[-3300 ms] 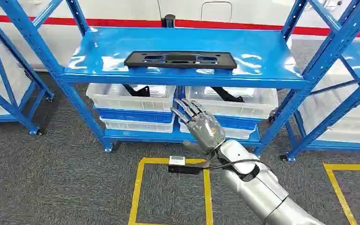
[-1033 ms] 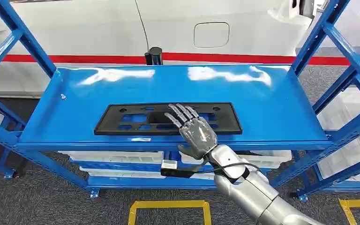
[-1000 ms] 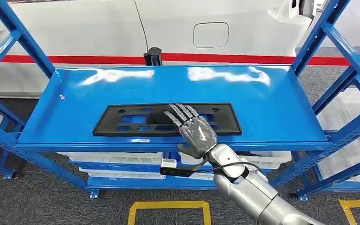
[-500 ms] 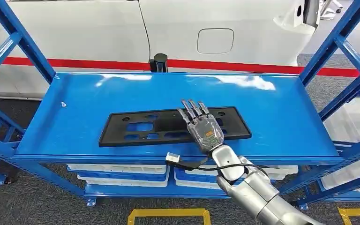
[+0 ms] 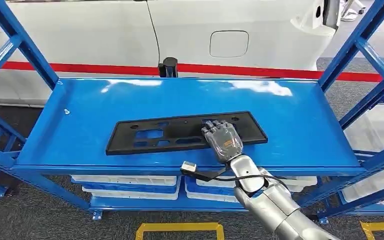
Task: Take the parts from the cabinet and place them on the table.
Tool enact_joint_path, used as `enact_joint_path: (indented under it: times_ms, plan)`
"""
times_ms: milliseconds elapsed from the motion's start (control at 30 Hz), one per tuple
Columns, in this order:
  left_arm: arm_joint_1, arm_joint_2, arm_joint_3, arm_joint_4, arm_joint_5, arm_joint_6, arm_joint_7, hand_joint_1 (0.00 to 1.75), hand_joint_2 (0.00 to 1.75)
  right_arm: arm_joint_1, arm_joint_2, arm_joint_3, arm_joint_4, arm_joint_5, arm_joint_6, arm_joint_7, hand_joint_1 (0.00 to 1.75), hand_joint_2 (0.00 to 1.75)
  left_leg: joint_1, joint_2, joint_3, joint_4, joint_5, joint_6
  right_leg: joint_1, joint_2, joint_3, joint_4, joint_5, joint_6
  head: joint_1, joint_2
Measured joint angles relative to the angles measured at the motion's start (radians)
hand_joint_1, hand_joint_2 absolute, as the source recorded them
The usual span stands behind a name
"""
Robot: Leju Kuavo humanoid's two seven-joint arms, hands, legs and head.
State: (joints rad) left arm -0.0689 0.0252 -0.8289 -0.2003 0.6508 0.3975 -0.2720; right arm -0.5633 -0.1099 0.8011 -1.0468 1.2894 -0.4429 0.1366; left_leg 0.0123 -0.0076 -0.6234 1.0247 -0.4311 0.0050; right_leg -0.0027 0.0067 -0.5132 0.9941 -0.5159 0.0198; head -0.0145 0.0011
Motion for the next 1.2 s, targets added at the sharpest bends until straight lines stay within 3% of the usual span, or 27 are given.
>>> enact_joint_path:
  times_ms: [167, 200, 400, 933, 1067, 1200]
  plan:
    - [0.000, 0.000, 0.000, 0.000, 0.000, -0.006, 0.000, 0.00, 0.00, 0.001, 0.001, -0.016, 0.000, -0.032, -0.007, -0.020, 1.75, 1.75, 0.001, 0.000, 0.003, -0.001, 0.000, -0.001, 0.001, 0.000, -0.002, 0.000, -0.001, -0.001, 0.000, 0.000]
    - [0.000, 0.000, 0.000, 0.000, 0.000, -0.006, -0.002, 0.00, 1.75, 0.003, 0.001, -0.018, 0.000, -0.035, -0.009, -0.023, 1.75, 1.75, 0.001, 0.000, 0.003, -0.001, 0.000, -0.001, 0.001, 0.000, -0.002, 0.000, -0.001, -0.001, 0.000, 0.000]
    - [0.000, 0.000, -0.002, -0.001, -0.003, -0.015, -0.037, 0.00, 1.75, 0.021, 0.000, -0.042, -0.009, -0.069, -0.046, -0.050, 1.75, 1.75, 0.001, 0.001, 0.003, -0.001, 0.000, -0.001, 0.001, 0.000, 0.000, 0.000, 0.000, -0.001, 0.000, 0.000]
    - [-0.002, 0.000, -0.015, -0.001, -0.003, 0.007, -0.031, 0.00, 1.75, 0.031, -0.004, -0.059, -0.027, -0.116, -0.051, -0.087, 1.75, 1.75, 0.001, 0.001, 0.004, -0.001, 0.000, -0.001, 0.001, 0.000, -0.001, 0.000, 0.000, -0.001, 0.000, 0.000]
    - [-0.004, 0.000, -0.016, -0.001, -0.003, 0.008, -0.027, 0.00, 1.75, 0.038, -0.002, -0.080, -0.067, -0.336, -0.003, -0.180, 1.75, 1.75, 0.001, 0.002, 0.004, -0.001, 0.000, -0.001, 0.001, 0.001, 0.000, 0.000, 0.000, -0.001, 0.000, 0.000]
    - [-0.006, 0.001, -0.015, -0.001, 0.005, -0.008, -0.012, 0.00, 1.75, 0.039, 0.003, -0.106, -0.156, -0.706, 0.113, -0.292, 1.75, 1.75, 0.001, 0.003, 0.009, -0.001, -0.001, -0.002, 0.001, 0.001, 0.001, 0.000, -0.001, -0.001, 0.000, 0.000]
